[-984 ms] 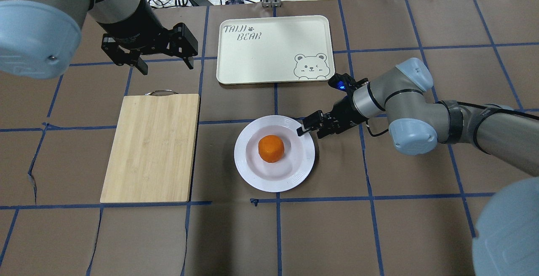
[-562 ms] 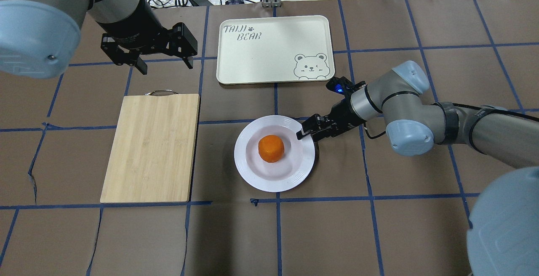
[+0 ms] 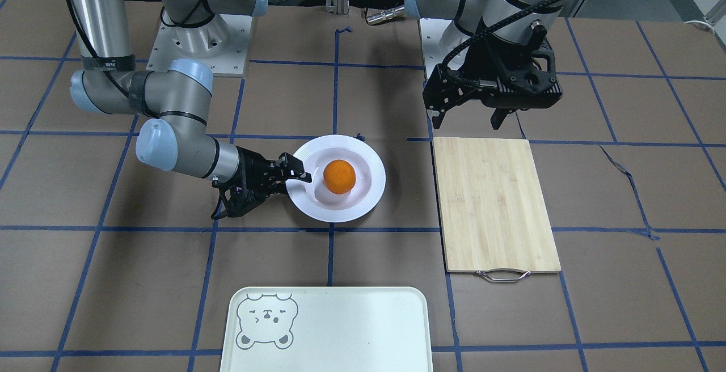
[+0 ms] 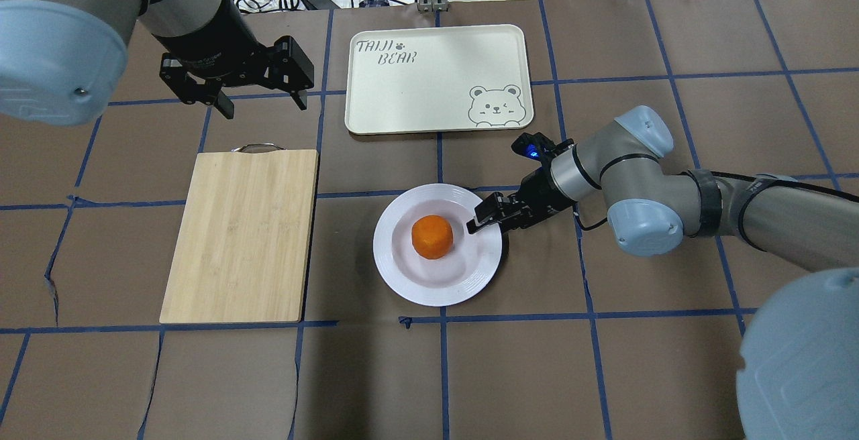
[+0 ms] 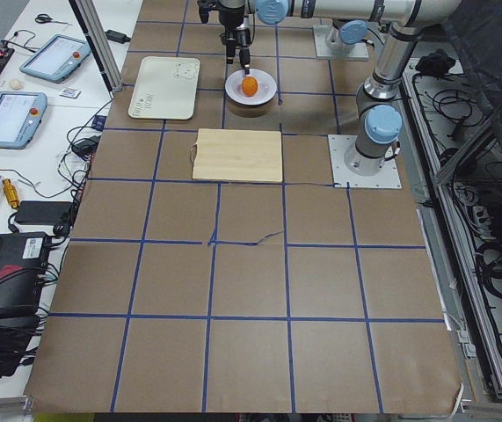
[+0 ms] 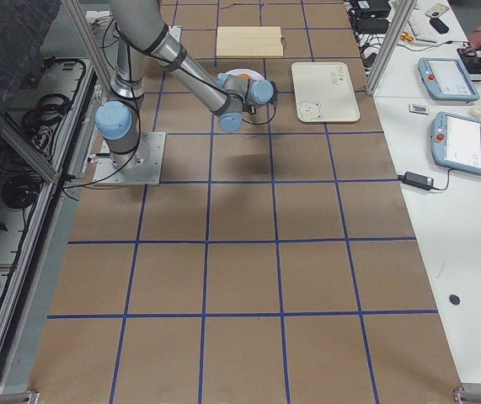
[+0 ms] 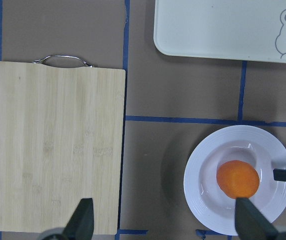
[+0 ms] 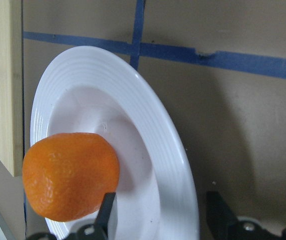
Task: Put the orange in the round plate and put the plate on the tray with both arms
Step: 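Grip the rim of the white plate with the right gripper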
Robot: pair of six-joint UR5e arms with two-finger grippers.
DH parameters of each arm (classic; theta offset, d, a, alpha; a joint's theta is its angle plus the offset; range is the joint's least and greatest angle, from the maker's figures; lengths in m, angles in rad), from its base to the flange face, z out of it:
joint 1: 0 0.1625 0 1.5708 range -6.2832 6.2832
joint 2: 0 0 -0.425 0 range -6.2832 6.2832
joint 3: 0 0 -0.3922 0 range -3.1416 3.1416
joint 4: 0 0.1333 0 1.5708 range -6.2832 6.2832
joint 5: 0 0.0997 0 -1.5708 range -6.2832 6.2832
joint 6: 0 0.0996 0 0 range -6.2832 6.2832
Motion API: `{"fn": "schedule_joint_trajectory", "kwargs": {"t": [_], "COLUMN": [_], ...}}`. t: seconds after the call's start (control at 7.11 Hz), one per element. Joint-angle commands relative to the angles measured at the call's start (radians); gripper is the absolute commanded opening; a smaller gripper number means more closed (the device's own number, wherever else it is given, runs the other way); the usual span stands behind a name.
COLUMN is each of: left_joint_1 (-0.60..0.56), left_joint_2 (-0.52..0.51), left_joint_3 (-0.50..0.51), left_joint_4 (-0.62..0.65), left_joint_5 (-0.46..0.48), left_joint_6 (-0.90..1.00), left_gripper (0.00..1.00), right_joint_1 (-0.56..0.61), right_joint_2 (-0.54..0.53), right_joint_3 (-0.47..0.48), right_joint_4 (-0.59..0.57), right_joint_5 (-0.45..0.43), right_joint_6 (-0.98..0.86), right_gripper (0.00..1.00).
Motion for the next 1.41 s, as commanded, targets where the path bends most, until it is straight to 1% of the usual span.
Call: {"fn": "schedule_joint_trajectory", "kwargs": {"t": [0.0, 0.28, 0.42, 0.56, 0.7, 0.84, 0.98, 1.12, 1.27], "left_joint_1": [0.0, 0.002, 0.002, 0.002, 0.002, 0.002, 0.002, 0.002, 0.002], "left_joint_2": [0.003, 0.003, 0.003, 0.003, 0.003, 0.003, 0.003, 0.003, 0.003], "left_joint_3": [0.0, 0.0, 0.0, 0.0, 0.0, 0.0, 0.0, 0.0, 0.0], "left_joint_4": [-0.003, 0.0, -0.002, 0.0, 0.003, 0.003, 0.003, 0.003, 0.003], "left_joint_5": [0.0, 0.0, 0.0, 0.0, -0.001, 0.0, 0.0, 0.0, 0.0], "left_joint_6": [0.0, 0.0, 0.0, 0.0, 0.0, 0.0, 0.0, 0.0, 0.0], "left_gripper": [1.0, 1.0, 1.0, 1.0, 1.0, 1.0, 1.0, 1.0, 1.0], "right_joint_1": [0.006, 0.006, 0.004, 0.006, 0.004, 0.006, 0.004, 0.004, 0.004], "right_joint_2": [0.003, 0.004, 0.009, 0.018, 0.019, 0.019, 0.019, 0.019, 0.016], "right_joint_3": [0.004, 0.001, 0.004, 0.004, 0.004, 0.004, 0.001, 0.0, -0.003], "right_joint_4": [0.0, 0.0, 0.0, -0.001, -0.001, -0.001, -0.001, -0.015, -0.018], "right_joint_5": [0.032, 0.037, 0.032, 0.031, 0.032, 0.032, 0.031, 0.034, 0.037], "right_joint_6": [0.003, 0.002, -0.001, -0.004, -0.006, -0.007, -0.007, -0.009, -0.007], "right_gripper": [0.67, 0.54, 0.4, 0.31, 0.26, 0.17, 0.04, 0.0, 0.0]}}
